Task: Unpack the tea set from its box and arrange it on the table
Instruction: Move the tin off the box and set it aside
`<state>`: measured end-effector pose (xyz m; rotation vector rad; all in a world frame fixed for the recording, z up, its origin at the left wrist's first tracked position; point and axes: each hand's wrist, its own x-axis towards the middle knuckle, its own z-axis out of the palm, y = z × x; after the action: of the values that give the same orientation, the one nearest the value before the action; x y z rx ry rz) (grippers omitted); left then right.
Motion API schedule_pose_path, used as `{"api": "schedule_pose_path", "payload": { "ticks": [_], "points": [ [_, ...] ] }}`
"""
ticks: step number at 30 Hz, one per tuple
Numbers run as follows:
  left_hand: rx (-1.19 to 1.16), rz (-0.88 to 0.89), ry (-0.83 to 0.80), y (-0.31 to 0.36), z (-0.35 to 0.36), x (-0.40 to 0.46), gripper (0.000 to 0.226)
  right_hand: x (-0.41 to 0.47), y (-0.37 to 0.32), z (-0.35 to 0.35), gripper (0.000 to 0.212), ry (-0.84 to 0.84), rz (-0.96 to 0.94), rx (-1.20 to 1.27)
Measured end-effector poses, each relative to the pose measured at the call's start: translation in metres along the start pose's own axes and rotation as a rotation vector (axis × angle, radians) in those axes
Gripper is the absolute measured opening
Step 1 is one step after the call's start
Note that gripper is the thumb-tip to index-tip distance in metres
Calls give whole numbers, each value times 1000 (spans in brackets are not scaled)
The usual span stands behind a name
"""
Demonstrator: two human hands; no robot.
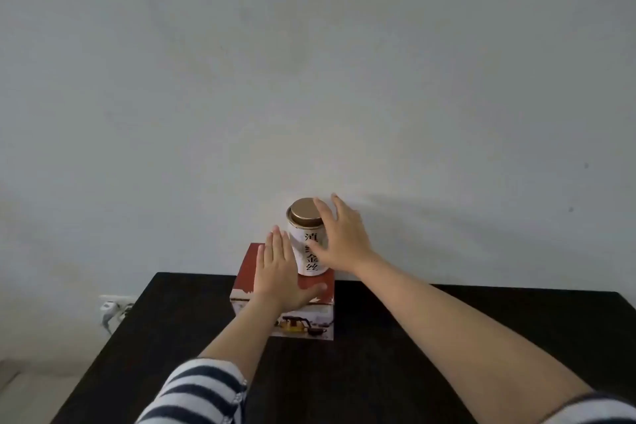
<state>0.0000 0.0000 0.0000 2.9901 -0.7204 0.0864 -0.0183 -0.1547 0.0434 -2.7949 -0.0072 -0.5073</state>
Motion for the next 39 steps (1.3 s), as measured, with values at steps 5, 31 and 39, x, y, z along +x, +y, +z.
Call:
{"api": "schedule_pose_path", "payload": {
  "ticks": [5, 31, 39],
  "points": [
    [-79, -164, -99, 9, 30, 9, 136, 2, 9, 23, 89, -30, 91, 251],
    [-33, -176, -76, 13, 65, 5, 139, -193, 218, -6, 91, 371, 917, 209],
    [-52, -174, -27, 12, 72, 5, 138, -223, 295, -24, 86, 543, 1178, 232]
  ]
}}
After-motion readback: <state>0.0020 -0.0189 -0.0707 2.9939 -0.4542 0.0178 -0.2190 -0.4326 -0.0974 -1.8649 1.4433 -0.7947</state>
